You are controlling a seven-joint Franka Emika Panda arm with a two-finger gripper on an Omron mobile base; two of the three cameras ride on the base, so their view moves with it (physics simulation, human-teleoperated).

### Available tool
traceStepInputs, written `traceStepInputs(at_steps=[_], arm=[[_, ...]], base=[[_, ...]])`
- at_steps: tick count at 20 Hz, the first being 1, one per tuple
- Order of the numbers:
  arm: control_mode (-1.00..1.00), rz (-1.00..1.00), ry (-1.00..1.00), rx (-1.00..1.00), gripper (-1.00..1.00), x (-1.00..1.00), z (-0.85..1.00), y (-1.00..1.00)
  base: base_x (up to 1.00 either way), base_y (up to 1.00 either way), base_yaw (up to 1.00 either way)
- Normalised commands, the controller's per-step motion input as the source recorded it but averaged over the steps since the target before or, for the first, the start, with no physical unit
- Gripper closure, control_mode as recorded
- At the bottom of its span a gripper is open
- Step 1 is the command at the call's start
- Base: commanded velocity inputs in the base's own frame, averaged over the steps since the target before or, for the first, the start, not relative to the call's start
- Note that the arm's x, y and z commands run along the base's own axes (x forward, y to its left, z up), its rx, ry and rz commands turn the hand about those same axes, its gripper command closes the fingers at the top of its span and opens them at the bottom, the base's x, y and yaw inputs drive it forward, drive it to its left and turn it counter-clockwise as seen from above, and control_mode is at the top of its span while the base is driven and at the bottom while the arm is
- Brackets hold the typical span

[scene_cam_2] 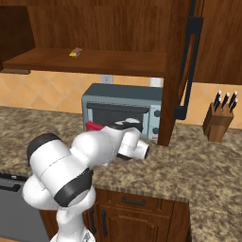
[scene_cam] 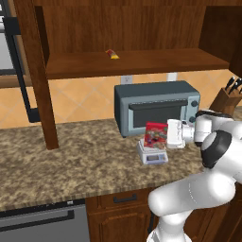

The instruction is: Pick the cereal and place it on the digital scale for weighing, and close the cabinet.

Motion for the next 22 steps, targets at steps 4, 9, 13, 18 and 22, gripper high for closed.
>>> traceStepInputs(at_steps=[4,9,13,18,22], arm=[[-1.00,0.00,-0.01,0.00,1.00,0.33,-0.06,0.00],[-1.00,0.00,0.00,0.00,1.00,0.13,-0.28,0.00],[-1.00,0.01,-0.07,0.00,1.00,-0.04,-0.26,0.03],[-1.00,0.00,-0.01,0.00,-1.00,0.00,-0.07,0.06],[-1.00,0.00,0.00,0.00,-1.00,0.01,0.00,0.00]], base=[[0.00,0.00,0.00],[0.00,0.00,0.00],[0.00,0.00,0.00],[0.00,0.00,0.00],[0.00,0.00,0.00]])
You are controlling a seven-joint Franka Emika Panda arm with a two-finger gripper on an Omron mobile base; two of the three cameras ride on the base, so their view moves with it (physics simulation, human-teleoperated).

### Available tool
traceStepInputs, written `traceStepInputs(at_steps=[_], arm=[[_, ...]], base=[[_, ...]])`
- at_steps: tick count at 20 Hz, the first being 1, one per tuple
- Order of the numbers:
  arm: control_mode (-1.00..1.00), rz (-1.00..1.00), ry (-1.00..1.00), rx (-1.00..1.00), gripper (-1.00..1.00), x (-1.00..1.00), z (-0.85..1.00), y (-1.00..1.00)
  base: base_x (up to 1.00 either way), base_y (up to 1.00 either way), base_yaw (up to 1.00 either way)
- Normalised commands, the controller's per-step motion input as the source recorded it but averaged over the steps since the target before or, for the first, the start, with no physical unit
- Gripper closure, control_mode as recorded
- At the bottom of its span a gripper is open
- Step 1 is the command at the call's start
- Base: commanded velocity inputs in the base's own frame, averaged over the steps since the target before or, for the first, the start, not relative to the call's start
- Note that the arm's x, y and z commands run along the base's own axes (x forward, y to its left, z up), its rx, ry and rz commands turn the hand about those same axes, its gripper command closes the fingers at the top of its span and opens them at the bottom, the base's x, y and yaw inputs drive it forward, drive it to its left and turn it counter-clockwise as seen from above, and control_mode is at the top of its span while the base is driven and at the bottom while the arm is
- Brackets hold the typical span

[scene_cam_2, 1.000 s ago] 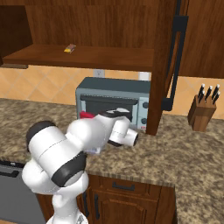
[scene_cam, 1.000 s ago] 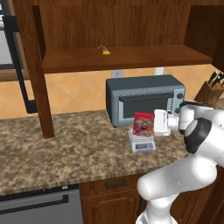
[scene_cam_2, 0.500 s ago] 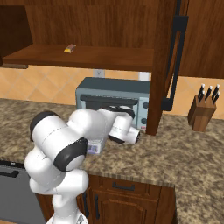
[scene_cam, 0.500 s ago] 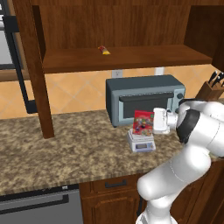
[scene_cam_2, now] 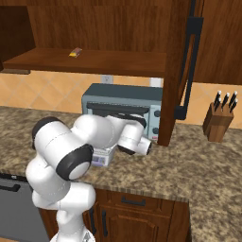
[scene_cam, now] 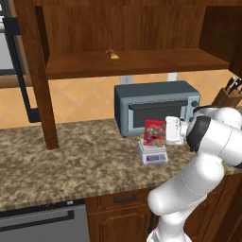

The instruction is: Pick the cereal and place it on the digital scale for weighing, and close the cabinet.

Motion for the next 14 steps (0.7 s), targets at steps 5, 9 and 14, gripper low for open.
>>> traceStepInputs(at_steps=[5,9,14], arm=[[-1.00,0.00,0.00,0.00,-1.00,0.00,0.00,0.00],[-1.00,0.00,-0.01,0.00,-1.00,0.00,0.00,-0.01],[-1.00,0.00,-0.05,0.04,-1.00,-0.14,0.05,-0.20]], base=[[0.00,0.00,0.00],[0.00,0.00,0.00],[0.00,0.00,0.00]])
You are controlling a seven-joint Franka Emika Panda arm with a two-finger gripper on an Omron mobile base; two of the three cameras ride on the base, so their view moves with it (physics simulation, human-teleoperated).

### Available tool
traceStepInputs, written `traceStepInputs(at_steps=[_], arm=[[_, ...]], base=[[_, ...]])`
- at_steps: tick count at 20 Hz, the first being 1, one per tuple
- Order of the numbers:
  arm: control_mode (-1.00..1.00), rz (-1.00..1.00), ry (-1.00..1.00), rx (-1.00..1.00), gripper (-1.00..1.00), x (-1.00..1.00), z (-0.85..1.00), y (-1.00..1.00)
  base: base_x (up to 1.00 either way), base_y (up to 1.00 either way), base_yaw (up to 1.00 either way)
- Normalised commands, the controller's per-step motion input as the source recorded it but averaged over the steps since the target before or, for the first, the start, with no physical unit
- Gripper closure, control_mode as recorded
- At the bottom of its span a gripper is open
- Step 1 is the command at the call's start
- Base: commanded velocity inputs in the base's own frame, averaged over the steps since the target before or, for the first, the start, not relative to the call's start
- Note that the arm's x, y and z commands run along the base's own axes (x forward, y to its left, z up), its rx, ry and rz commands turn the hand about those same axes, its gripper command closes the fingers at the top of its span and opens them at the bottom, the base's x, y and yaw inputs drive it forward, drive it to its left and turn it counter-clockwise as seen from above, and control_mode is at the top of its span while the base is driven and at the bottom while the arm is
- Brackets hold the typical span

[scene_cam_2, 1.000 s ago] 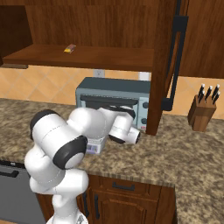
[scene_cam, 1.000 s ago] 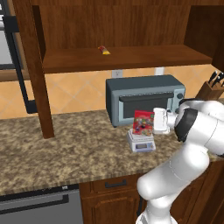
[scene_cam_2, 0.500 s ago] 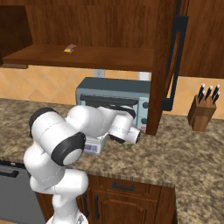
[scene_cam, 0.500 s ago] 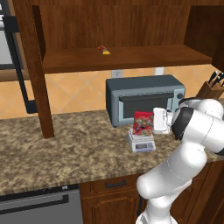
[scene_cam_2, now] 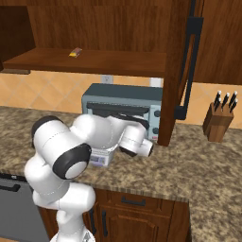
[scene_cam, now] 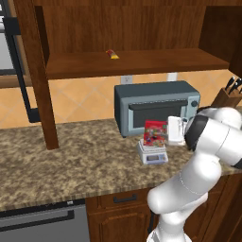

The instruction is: Pick the cereal and place it on the digital scale for weighing, and close the cabinet.

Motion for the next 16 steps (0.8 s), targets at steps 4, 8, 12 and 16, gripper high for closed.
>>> traceStepInputs(at_steps=[4,8,12,16], arm=[[-1.00,0.00,-0.11,0.06,-1.00,-0.42,0.14,-0.37],[-1.00,-0.02,-0.17,0.05,-1.00,-0.51,0.27,-0.27],[-1.00,-0.06,-0.27,0.03,-1.00,-0.70,0.39,-0.24],[-1.00,-0.16,-0.33,0.03,-1.00,-0.85,0.39,-0.37]], base=[[0.00,0.00,0.00],[0.00,0.00,0.00],[0.00,0.00,0.00],[0.00,0.00,0.00]])
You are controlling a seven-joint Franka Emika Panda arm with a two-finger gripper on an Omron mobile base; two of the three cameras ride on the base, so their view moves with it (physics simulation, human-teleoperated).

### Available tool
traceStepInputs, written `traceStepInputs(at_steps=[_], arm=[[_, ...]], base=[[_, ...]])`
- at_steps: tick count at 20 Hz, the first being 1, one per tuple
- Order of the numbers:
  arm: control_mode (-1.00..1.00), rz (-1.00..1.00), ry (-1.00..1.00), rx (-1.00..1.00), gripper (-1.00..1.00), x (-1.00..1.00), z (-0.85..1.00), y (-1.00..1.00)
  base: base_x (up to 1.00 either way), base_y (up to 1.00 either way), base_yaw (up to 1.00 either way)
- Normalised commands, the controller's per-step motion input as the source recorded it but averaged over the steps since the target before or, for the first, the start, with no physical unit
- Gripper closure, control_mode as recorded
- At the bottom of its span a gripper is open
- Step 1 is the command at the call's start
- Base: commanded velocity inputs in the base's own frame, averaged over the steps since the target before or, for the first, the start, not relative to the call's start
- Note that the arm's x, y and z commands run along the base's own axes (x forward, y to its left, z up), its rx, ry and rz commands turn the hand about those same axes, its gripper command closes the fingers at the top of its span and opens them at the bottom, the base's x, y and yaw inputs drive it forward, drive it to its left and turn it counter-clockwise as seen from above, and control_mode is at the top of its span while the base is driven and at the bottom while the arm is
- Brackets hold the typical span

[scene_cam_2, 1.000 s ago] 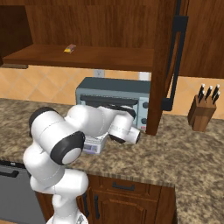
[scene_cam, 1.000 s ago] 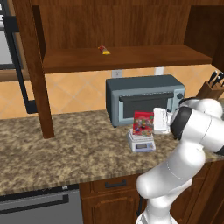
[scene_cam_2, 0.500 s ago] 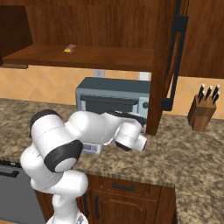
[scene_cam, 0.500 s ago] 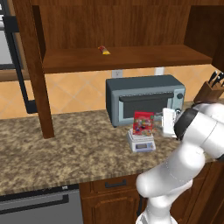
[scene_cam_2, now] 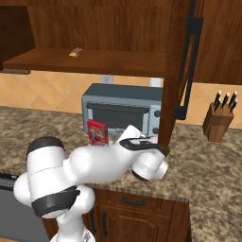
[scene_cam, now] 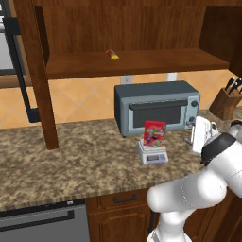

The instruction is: Pick the cereal and place it on the digital scale for weighing, and close the cabinet.

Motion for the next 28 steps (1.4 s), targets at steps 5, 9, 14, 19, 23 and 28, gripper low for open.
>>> traceStepInputs(at_steps=[5,9,14,19,23,28], arm=[[-1.00,-0.28,-0.37,0.02,-1.00,-0.74,0.34,-0.57],[-1.00,-0.33,-0.38,0.00,-1.00,-0.46,0.39,-0.62],[-1.00,-0.31,-0.27,0.03,-1.00,-0.17,0.44,-0.67],[-1.00,-0.34,-0.09,0.06,-1.00,0.00,0.23,-0.78],[-1.00,-0.33,0.00,0.04,-1.00,0.00,0.06,-0.62],[-1.00,-0.27,-0.05,0.02,-1.00,0.00,0.09,-0.61]], base=[[0.00,0.00,0.00],[0.00,0.00,0.00],[0.00,0.00,0.00],[0.00,0.00,0.00],[0.00,0.00,0.00],[0.00,0.00,0.00]])
